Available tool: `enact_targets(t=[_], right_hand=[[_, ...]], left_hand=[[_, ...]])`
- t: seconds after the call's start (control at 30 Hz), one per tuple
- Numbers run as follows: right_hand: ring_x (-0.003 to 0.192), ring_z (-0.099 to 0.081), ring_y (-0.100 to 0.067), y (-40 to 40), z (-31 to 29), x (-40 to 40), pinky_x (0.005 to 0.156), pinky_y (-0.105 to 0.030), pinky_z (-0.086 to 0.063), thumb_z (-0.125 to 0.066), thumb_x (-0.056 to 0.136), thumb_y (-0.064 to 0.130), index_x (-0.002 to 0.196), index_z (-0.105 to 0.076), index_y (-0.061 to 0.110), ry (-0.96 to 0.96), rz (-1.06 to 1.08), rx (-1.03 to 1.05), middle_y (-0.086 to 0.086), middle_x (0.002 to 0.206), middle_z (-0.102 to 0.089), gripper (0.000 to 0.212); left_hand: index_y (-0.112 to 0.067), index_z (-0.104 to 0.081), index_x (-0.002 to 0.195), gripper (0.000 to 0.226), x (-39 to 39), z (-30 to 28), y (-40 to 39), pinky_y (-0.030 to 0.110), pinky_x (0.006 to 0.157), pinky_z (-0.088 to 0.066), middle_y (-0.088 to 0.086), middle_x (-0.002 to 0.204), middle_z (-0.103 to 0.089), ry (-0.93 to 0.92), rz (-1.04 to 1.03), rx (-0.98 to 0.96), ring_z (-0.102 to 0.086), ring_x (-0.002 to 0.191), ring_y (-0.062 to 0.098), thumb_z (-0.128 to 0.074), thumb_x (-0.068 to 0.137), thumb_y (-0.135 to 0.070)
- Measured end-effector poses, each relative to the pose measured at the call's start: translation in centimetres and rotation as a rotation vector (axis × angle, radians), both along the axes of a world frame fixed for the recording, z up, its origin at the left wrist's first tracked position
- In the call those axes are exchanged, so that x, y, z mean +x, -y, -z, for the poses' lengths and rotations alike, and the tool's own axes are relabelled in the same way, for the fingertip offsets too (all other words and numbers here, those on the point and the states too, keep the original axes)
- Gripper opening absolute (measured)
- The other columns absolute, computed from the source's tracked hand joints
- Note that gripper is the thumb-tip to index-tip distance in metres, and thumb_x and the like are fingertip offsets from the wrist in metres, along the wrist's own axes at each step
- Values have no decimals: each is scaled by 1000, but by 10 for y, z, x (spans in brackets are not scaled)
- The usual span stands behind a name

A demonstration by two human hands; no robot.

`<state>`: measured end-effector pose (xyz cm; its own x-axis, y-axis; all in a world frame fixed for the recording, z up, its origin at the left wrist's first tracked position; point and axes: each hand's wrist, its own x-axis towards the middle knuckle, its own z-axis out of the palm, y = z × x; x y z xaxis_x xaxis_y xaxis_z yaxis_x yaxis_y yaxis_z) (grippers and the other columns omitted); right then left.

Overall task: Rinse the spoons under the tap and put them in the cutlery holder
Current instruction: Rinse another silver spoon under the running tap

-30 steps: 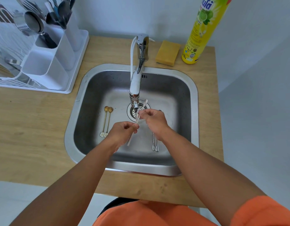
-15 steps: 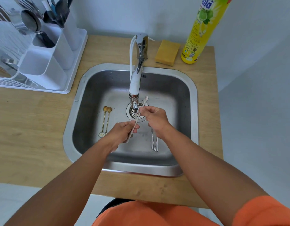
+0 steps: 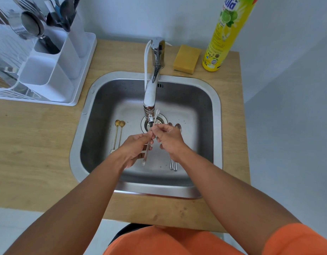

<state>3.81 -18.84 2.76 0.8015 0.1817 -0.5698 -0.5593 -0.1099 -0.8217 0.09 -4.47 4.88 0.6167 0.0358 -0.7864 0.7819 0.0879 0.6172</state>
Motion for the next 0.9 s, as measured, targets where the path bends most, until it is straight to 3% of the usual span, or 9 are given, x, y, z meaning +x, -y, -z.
enact_targets(t=[0.2,0.4,0.53,0.6,0.7,0.83,0.9], right_hand=[[71,-53,-8,4,-2,6,53,-22,-44,-78,92,33,88,-78,28,-30,4,3,20,66,-69,7],[53,-59,11,15,-1,15,59,-19,-44,-76,95,29,96,-80,23,-4,36,-65,14,84,-76,8],[49,-58,9,30,2,33,50,-11,-45,-74,96,27,87,-78,22,54,64,-188,17,68,-74,11],[48,-57,4,38,6,40,55,-19,-48,-73,96,23,83,-79,20,94,42,-291,11,68,-74,15],[66,-63,-11,48,19,39,71,-30,-54,-70,95,21,70,-73,22,94,-7,-466,7,70,-71,26],[70,-61,-19,55,36,20,56,-20,-42,-63,97,15,72,-71,16,32,-44,-614,0,72,-67,27],[73,-62,-20,57,39,13,59,-20,-42,-57,98,9,80,-76,11,-5,-53,-643,-3,77,-69,26]], left_hand=[[-22,-75,99,30,-7,4,-5,35,80,-45,-5,83,-68,-8,30,-116,-59,84,17,-62,99,-49],[-20,-80,107,27,-12,11,-10,34,83,-47,-6,89,-75,7,155,-84,-62,88,17,-63,101,-40],[-26,-80,105,15,-14,15,-22,25,77,-53,-10,97,-81,46,383,117,-69,91,11,-71,97,-35],[-27,-78,102,8,-14,26,-30,25,83,-56,-5,98,-79,76,339,280,-70,96,14,-75,95,-31],[-22,-76,106,12,-10,44,-50,29,86,-53,2,103,-75,96,184,613,-69,100,21,-76,94,-26],[-24,-68,112,19,0,54,-70,37,90,-56,6,113,-71,63,215,835,-66,101,27,-71,94,-32],[-23,-66,116,24,6,54,-74,39,89,-57,7,116,-69,47,243,895,-66,103,30,-69,94,-31]])
